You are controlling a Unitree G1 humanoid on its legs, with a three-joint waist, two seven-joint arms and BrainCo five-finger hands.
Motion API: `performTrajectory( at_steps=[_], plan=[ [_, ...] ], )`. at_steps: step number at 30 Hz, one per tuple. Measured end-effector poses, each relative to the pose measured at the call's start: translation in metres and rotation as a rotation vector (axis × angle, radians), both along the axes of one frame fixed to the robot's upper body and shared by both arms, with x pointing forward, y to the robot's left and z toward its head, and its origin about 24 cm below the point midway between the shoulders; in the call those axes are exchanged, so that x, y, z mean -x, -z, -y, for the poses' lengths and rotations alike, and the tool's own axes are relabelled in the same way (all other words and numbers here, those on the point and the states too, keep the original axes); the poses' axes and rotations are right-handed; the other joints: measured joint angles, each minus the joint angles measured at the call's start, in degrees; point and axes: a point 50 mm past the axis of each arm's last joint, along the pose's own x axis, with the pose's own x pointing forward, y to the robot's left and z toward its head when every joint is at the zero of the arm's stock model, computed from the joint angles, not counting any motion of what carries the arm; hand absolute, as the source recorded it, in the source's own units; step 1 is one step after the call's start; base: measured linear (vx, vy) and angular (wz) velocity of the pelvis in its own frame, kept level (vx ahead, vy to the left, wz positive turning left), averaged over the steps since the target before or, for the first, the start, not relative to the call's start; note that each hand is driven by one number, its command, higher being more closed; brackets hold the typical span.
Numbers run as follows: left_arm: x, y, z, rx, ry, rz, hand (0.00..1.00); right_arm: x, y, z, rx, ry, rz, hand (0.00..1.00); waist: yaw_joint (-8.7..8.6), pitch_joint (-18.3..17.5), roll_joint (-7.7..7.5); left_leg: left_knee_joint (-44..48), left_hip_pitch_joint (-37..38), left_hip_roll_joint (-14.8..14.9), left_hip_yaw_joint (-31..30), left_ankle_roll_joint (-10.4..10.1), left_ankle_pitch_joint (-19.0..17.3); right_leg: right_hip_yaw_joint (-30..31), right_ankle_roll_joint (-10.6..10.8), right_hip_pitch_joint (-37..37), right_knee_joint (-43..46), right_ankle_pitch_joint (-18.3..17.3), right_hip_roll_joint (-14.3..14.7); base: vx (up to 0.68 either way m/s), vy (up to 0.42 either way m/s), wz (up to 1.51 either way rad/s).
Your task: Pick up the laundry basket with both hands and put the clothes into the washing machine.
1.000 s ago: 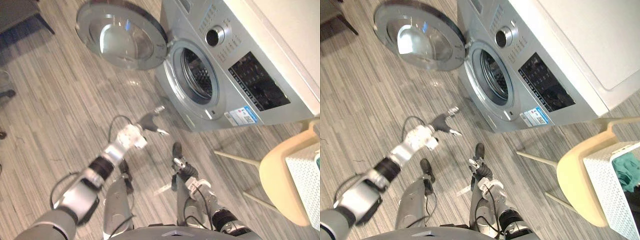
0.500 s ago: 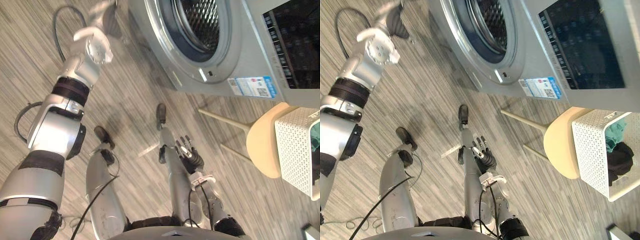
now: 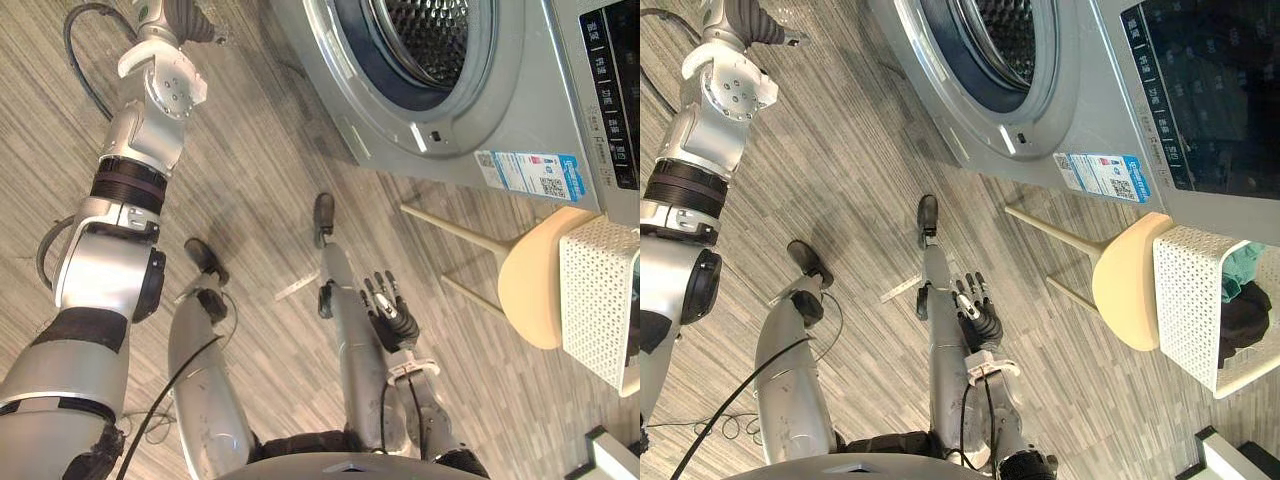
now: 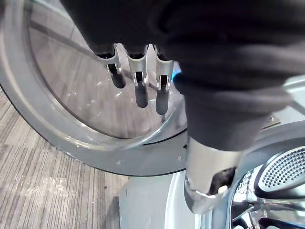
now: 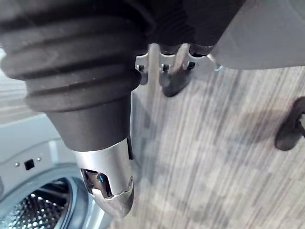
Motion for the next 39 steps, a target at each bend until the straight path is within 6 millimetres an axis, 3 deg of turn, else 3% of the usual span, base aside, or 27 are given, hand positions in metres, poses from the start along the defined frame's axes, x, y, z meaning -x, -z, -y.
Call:
performTrajectory(
  at_steps=[6,9,13,14,15,16,18,19,21,22,24,25,26,27,29,30,31,32,33,37,38,39],
  plan=[
    [-0.001,0.017,-0.024,0.128,-0.041,-0.045,0.0,0.0,0.001,-0.001,0.006,-0.013,-0.011,0.0,0.57,0.0,0.04,0.1,1.9,0.1,0.1,0.0,0.0,0.0,0.0,1.9,-0.1,0.0,0.1,-0.01,-0.002,0.0],
    [-0.003,0.042,-0.035,0.161,-0.075,-0.105,0.0,0.0,0.002,-0.001,0.031,-0.018,-0.02,0.0,1.15,0.0,0.06,0.9,3.3,0.1,0.1,0.3,-0.2,0.0,0.0,3.5,0.2,-0.3,0.1,0.0,0.0,0.0],
    [-0.003,0.114,-0.036,0.198,-0.089,-0.281,0.0,0.001,0.004,0.0,0.048,-0.02,-0.038,0.0,1.96,-0.2,0.14,2.2,10.9,0.2,1.1,0.2,-1.9,0.6,0.0,7.5,7.4,-5.0,-0.1,0.01,0.011,-0.05],
    [0.002,0.145,-0.034,0.208,-0.088,-0.351,0.0,0.001,0.005,0.001,0.075,-0.022,-0.045,0.0,2.09,-0.2,0.2,3.0,14.8,0.2,2.0,0.2,-3.2,1.7,0.2,9.2,10.9,-7.3,-0.1,0.02,0.037,-0.36],
    [0.015,0.186,-0.032,0.226,-0.078,-0.431,0.0,0.003,0.009,0.004,0.101,-0.016,-0.067,0.0,2.21,-0.5,0.55,4.4,19.6,0.2,3.7,0.1,-5.3,3.6,0.4,11.2,14.6,-9.7,-0.1,0.02,0.042,-0.39],
    [0.018,0.194,-0.03,0.231,-0.074,-0.447,0.0,0.003,0.01,0.005,0.108,-0.016,-0.073,0.0,2.26,-0.8,0.66,4.7,20.3,0.3,4.2,0.0,-5.8,4.0,0.4,11.3,15.2,-10.1,-0.1,0.0,0.075,-0.59],
    [0.051,0.26,-0.006,0.351,0.005,-0.579,0.0,0.005,0.015,0.021,0.179,0.029,-0.124,0.0,3.01,-3.6,3.47,7.2,25.1,0.5,9.1,0.8,-9.5,8.8,1.0,12.6,16.1,-10.6,-0.1,-0.02,0.153,-0.78],
    [0.055,0.265,-0.003,0.375,0.017,-0.587,0.0,0.005,0.015,0.022,0.183,0.036,-0.127,0.0,3.02,-3.7,3.7,7.3,25.6,0.4,9.7,0.8,-9.7,9.3,1.1,12.9,15.9,-10.5,-0.2,-0.03,0.16,-0.78],
    [0.093,0.307,0.012,0.582,0.069,-0.67,0.0,0.008,0.015,0.033,0.189,0.098,-0.154,0.0,3.09,-4.7,5.43,7.9,30.4,0.4,12.9,1.3,-11.6,10.6,1.1,15.5,14.9,-10.3,-0.8,-0.04,0.123,-0.57],
    [0.103,0.317,0.015,0.635,0.072,-0.693,0.0,0.01,0.017,0.036,0.185,0.113,-0.165,0.0,3.22,-5.2,5.71,7.5,31.7,0.4,13.9,1.5,-11.6,9.2,0.7,16.2,14.2,-10.9,-1.4,-0.03,0.099,-0.52],
    [0.142,0.355,0.013,0.908,0.033,-0.793,0.0,0.016,0.021,0.047,0.189,0.166,-0.203,0.0,3.87,-7.9,7.13,3.3,36.2,0.8,16.9,1.2,-10.1,0.6,-4.8,16.7,21.0,-14.0,-4.7,0.02,0.028,-0.45],
    [0.152,0.365,0.011,0.994,0.021,-0.818,0.0,0.016,0.021,0.05,0.201,0.175,-0.214,0.0,3.76,-8.8,7.28,2.4,37.0,0.8,17.1,0.8,-9.6,-1.5,-5.6,17.0,24.3,-15.6,-5.3,0.07,-0.06,-0.3],
    [0.172,0.38,0.007,1.104,-0.01,-0.857,0.0,0.019,0.022,0.057,0.226,0.206,-0.23,0.0,3.69,-11.0,7.21,1.3,38.4,0.7,17.7,-0.1,-9.0,-5.7,-5.3,18.2,27.8,-20.3,-6.7,0.07,-0.09,-0.29],
    [0.186,0.39,0.005,1.191,-0.033,-0.882,0.0,0.016,0.017,0.069,0.259,0.254,-0.217,0.0,3.4,-11.9,7.6,0.4,40.1,-0.1,17.7,-0.9,-8.8,-7.8,-2.8,19.9,26.6,-20.5,-6.6,0.07,-0.092,-0.3],
    [0.195,0.397,0.013,1.261,-0.012,-0.917,0.0,0.014,0.002,0.092,0.309,0.356,-0.18,0.0,2.07,-13.5,9.47,-3.7,42.3,-0.9,17.9,-1.4,-7.1,-7.6,-3.0,22.6,21.1,-18.2,-4.1,0.06,-0.067,-0.35],
    [0.196,0.398,0.017,1.262,0.006,-0.931,0.0,0.014,-0.006,0.098,0.336,0.388,-0.161,0.0,2.07,-14.0,9.67,-5.7,43.4,-1.1,18.6,-1.5,-6.3,-7.7,-3.0,23.8,17.8,-17.8,-3.4,0.05,-0.051,-0.64],
    [0.195,0.397,0.026,1.25,0.055,-0.96,0.0,0.011,-0.021,0.109,0.381,0.446,-0.115,0.0,2.0,-15.3,10.14,-10.4,45.9,-1.4,20.8,-1.5,-4.4,-12.5,-4.3,25.9,15.0,-19.4,-4.0,0.05,-0.072,-0.7],
    [0.194,0.397,0.034,1.238,0.1,-0.984,0.0,0.011,-0.029,0.116,0.409,0.488,-0.094,0.0,1.84,-16.3,9.4,-12.4,47.6,-1.4,22.8,-2.6,-2.7,-15.3,-4.8,25.9,17.1,-19.9,-5.5,0.09,-0.103,-0.79],
    [0.19,0.395,0.037,1.211,0.126,-0.997,0.0,0.01,-0.036,0.119,0.431,0.525,-0.082,0.0,1.63,-17.3,7.38,-12.7,50.2,-1.9,24.6,-3.6,-2.0,-16.1,-3.7,26.0,18.6,-18.3,-6.1,0.11,-0.17,-0.79],
    [0.191,0.397,0.041,1.164,0.123,-1.028,0.0,0.005,-0.064,0.112,0.443,0.589,0.021,0.0,1.34,-20.0,7.27,-9.5,55.8,5.1,26.2,-3.4,-0.7,-13.1,-6.4,29.1,17.9,-19.2,2.2,0.1,-0.212,-0.87],
    [0.193,0.398,0.04,1.166,0.113,-1.031,0.0,0.002,-0.075,0.108,0.452,0.609,0.066,0.0,1.65,-20.3,6.74,-5.9,56.8,7.3,26.3,-0.3,0.5,-10.6,-7.5,29.7,18.5,-19.9,4.3,0.06,-0.271,-1.18],
    [0.199,0.402,0.038,1.166,0.1,-1.047,0.0,0.001,-0.085,0.105,0.465,0.621,0.108,0.0,2.34,-20.8,5.9,0.6,55.6,9.4,23.9,7.2,3.1,-7.9,-8.7,30.6,18.6,-21.0,5.6,0.05,-0.271,-1.15]
  ],
)
